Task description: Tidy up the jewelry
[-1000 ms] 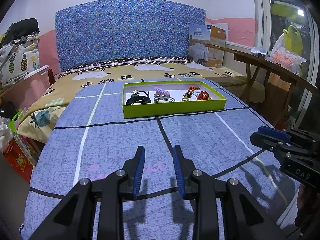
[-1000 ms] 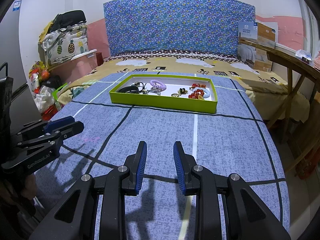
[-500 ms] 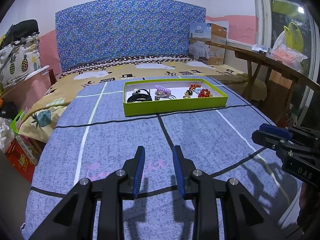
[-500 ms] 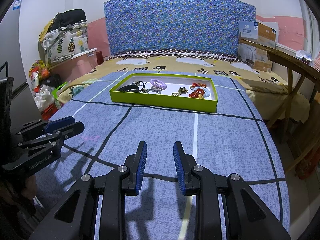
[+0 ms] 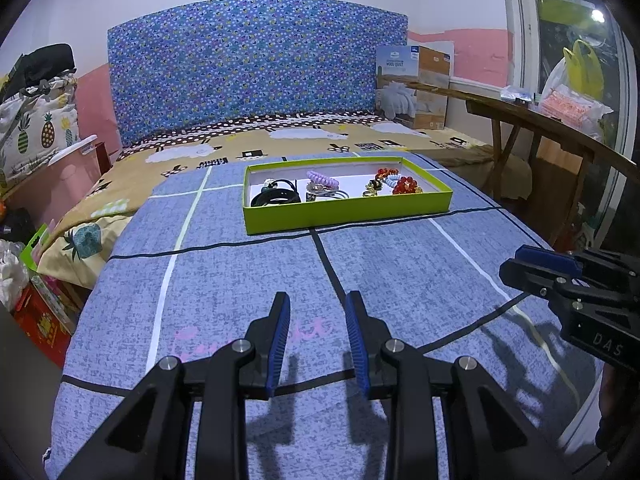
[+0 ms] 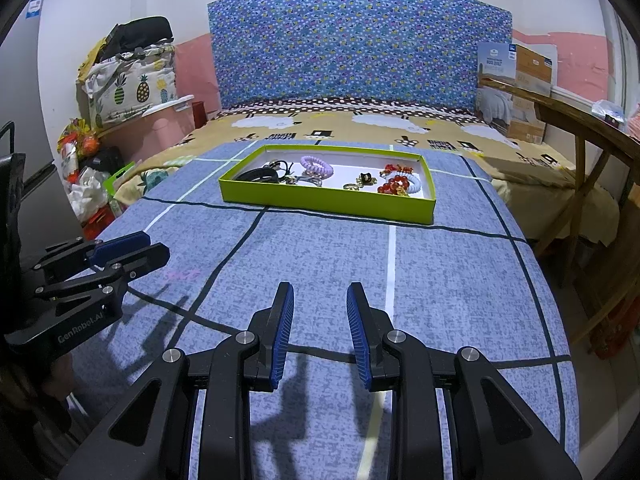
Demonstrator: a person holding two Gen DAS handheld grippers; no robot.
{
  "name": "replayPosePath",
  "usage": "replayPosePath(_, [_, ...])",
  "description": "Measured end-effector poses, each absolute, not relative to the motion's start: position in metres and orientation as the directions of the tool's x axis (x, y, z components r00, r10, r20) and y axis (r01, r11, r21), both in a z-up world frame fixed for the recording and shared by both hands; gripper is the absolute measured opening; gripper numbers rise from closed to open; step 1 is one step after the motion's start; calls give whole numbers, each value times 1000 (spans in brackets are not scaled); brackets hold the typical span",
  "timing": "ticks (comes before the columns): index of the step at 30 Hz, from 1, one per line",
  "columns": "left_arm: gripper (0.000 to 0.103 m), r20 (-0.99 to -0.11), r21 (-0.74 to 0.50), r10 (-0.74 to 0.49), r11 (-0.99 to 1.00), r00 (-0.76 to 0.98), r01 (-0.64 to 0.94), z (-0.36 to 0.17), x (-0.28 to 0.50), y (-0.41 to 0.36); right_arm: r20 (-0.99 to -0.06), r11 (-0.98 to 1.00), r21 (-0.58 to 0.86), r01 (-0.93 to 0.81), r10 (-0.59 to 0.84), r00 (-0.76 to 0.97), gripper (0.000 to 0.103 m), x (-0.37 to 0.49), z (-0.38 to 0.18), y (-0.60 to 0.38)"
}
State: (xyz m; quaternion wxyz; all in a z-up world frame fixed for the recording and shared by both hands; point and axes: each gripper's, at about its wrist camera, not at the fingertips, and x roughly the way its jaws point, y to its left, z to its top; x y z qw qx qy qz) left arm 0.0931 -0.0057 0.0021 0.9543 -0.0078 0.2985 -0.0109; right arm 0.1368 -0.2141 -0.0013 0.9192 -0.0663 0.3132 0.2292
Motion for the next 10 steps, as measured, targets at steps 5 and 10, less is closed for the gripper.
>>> replayPosePath(5, [30, -568, -28, -30, 999, 823, 17, 2, 94, -6, -606, 887, 20, -461, 378, 700, 28, 137, -2, -215])
replayPosePath(10, [30, -569, -32, -39, 999, 822, 26, 3, 94, -8, -606, 887, 20, -462, 378, 700, 28, 137, -2, -216])
